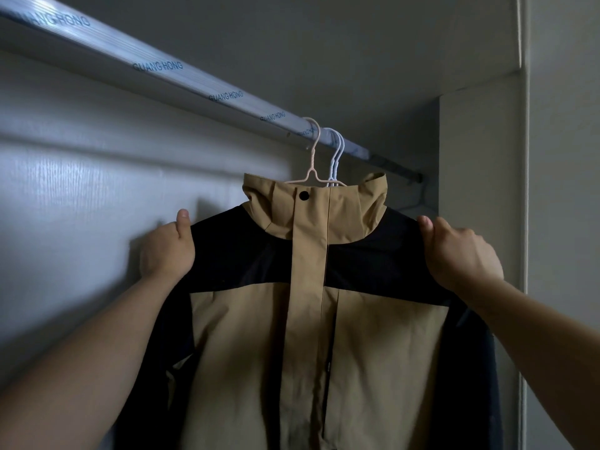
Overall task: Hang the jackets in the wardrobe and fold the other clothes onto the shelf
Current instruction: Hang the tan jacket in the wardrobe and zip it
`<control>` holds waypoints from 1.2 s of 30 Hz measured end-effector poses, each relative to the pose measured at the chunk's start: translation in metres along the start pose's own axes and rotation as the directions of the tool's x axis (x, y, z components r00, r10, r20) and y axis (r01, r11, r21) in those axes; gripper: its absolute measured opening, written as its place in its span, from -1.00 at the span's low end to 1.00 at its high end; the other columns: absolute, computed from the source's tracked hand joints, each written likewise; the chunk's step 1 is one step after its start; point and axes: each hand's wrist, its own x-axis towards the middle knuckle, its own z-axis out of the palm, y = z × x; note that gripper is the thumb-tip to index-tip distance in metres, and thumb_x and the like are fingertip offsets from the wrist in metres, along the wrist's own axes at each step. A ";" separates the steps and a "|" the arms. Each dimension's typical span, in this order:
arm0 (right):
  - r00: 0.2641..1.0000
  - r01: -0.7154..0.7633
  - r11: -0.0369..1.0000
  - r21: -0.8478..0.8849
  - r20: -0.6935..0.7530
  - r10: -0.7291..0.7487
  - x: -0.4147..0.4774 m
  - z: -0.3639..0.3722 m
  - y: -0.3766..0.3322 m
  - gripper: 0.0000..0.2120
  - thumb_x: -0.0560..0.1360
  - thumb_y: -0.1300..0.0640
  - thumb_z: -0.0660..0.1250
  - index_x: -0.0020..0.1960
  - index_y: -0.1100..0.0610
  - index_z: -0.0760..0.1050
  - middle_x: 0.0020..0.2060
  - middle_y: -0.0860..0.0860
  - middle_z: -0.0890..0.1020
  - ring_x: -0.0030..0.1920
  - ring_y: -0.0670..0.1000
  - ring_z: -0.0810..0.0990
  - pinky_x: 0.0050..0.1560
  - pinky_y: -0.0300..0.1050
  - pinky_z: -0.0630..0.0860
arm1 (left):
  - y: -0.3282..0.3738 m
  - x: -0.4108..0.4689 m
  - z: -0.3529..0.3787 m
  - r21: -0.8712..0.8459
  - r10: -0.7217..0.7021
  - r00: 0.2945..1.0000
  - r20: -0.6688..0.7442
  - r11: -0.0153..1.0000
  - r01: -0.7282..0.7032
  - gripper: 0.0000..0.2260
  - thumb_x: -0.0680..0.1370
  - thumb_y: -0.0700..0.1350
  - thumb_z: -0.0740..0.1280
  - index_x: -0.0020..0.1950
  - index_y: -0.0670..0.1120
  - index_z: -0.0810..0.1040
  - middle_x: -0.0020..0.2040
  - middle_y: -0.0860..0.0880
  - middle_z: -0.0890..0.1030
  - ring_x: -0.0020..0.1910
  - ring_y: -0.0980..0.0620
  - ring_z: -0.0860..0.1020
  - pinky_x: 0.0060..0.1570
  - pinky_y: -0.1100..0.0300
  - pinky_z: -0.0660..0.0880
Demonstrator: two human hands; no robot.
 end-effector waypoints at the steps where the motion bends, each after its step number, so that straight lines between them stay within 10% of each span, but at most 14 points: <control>1: 1.000 0.003 1.000 0.001 0.004 -0.003 0.001 0.000 0.003 -0.46 0.60 -0.40 -0.28 -0.11 -0.05 0.27 -0.40 -0.02 0.29 -0.34 0.15 0.35 -0.22 0.03 0.35 | -0.002 -0.001 0.000 0.001 0.006 1.000 0.002 1.000 -0.006 -0.35 0.73 0.13 -0.08 -0.04 -0.29 0.63 -0.10 -0.38 0.62 -0.09 -0.38 0.59 -0.14 -0.04 0.38; 10: 0.999 0.032 0.998 -0.055 -0.014 -0.033 -0.001 -0.006 0.000 -0.45 0.62 -0.33 -0.27 -0.10 -0.01 0.32 -0.36 0.05 0.38 -0.30 0.24 0.48 -0.22 0.03 0.36 | 0.007 -0.012 -0.003 0.064 -0.032 0.999 0.014 0.997 0.031 -0.41 0.73 0.07 -0.06 0.02 -0.30 0.63 -0.05 -0.40 0.63 -0.03 -0.40 0.61 0.01 -0.13 0.51; 14: 0.995 0.091 0.995 -0.031 -0.036 -0.092 -0.005 -0.012 -0.005 -0.53 0.66 -0.28 -0.21 -0.14 0.00 0.26 -0.41 -0.05 0.34 -0.40 0.13 0.35 -0.28 -0.01 0.30 | 0.038 -0.017 -0.002 -0.022 0.153 0.974 -0.169 0.987 -0.159 -0.71 0.68 -0.12 0.14 0.02 -0.28 0.56 0.03 -0.35 0.60 0.02 -0.37 0.54 0.06 -0.18 0.43; 21: 0.972 0.222 0.968 0.113 0.047 -0.229 -0.007 -0.017 -0.030 -0.59 0.69 -0.20 -0.09 -0.09 0.02 0.35 -0.21 -0.02 0.49 -0.21 0.06 0.50 -0.14 0.01 0.48 | 0.164 -0.042 -0.021 -0.118 0.714 0.590 -0.376 0.595 -0.795 -0.86 0.60 -0.08 0.25 -0.08 -0.12 0.52 -0.07 -0.07 0.53 -0.08 -0.09 0.47 -0.06 0.04 0.32; 28: 0.971 0.199 0.966 0.168 0.102 -0.218 -0.016 -0.023 -0.029 -0.70 0.70 -0.16 -0.08 -0.06 -0.02 0.27 -0.30 -0.05 0.47 -0.33 0.04 0.49 -0.30 0.02 0.46 | 0.235 -0.025 -0.029 -0.169 0.322 0.945 -0.056 0.930 -0.327 -0.79 0.62 -0.05 0.24 0.19 -0.11 0.46 0.16 -0.14 0.57 0.14 -0.19 0.52 0.13 -0.10 0.46; 36: 0.950 0.312 0.927 0.209 -0.067 -0.304 -0.044 -0.048 -0.055 -0.70 0.68 -0.10 0.08 -0.03 0.06 0.45 -0.24 0.05 0.63 -0.25 0.20 0.57 -0.33 -0.01 0.32 | 0.234 -0.021 -0.055 -0.170 0.221 0.967 0.128 0.965 -0.198 -0.79 0.55 -0.24 0.27 0.14 -0.02 0.46 0.01 -0.02 0.55 -0.10 -0.10 0.49 -0.13 0.05 0.45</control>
